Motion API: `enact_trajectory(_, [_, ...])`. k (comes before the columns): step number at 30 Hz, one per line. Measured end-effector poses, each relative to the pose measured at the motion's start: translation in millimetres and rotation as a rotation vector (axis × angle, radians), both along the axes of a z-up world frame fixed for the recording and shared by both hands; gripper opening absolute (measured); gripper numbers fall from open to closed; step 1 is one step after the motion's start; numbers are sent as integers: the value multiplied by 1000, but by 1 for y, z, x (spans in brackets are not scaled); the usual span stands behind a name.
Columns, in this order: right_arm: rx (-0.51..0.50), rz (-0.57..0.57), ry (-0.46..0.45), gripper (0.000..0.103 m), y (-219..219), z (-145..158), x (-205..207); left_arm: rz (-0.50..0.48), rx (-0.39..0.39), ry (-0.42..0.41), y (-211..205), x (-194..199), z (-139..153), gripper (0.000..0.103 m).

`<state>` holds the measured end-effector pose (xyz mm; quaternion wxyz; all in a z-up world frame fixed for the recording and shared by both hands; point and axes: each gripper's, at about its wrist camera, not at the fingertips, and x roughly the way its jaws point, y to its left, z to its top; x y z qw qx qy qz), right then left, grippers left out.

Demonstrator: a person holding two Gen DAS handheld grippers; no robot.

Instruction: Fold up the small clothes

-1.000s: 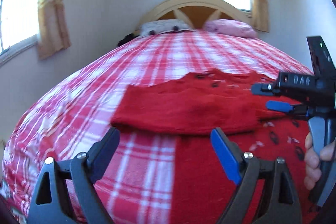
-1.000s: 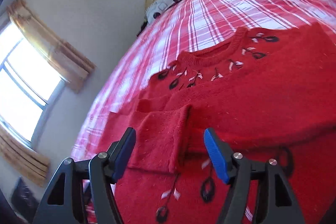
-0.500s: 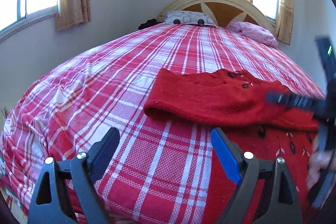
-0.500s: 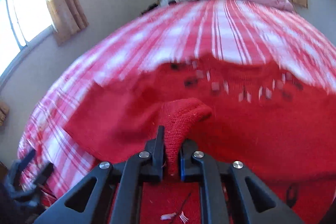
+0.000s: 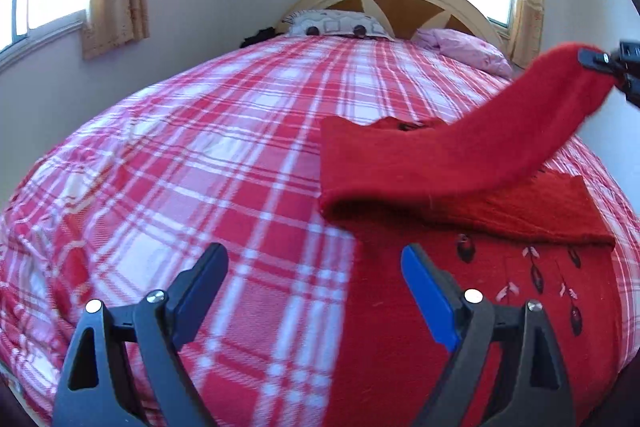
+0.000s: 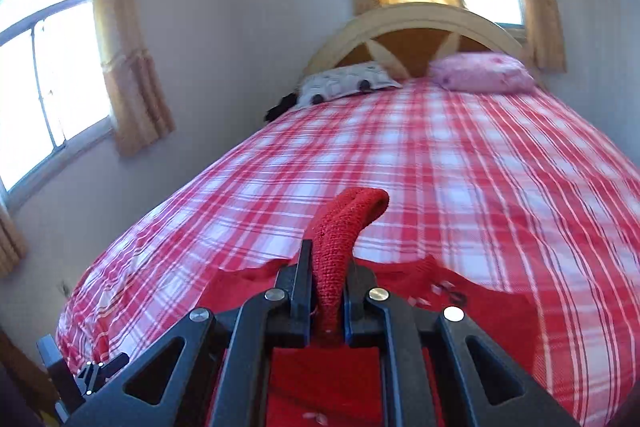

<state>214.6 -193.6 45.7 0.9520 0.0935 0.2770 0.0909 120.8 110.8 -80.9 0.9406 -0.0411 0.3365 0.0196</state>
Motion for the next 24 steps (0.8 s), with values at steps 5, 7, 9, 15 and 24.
enact_trajectory(5, [67,-28,33,10,-18,-13,3,0,3,49,-30,26,-7,91])
enact_trajectory(7, [65,-19,13,10,-14,-4,1,11,-21,84,-37,39,-11,91])
enact_trajectory(9, [62,-5,-16,10,-8,9,2,19,-34,101,-42,49,-13,91])
enact_trajectory(15, [100,12,-108,10,-4,49,-1,167,-31,189,-36,85,-26,92])
enact_trajectory(24, [30,-135,-40,10,-60,10,-13,265,-91,191,-19,87,-31,94])
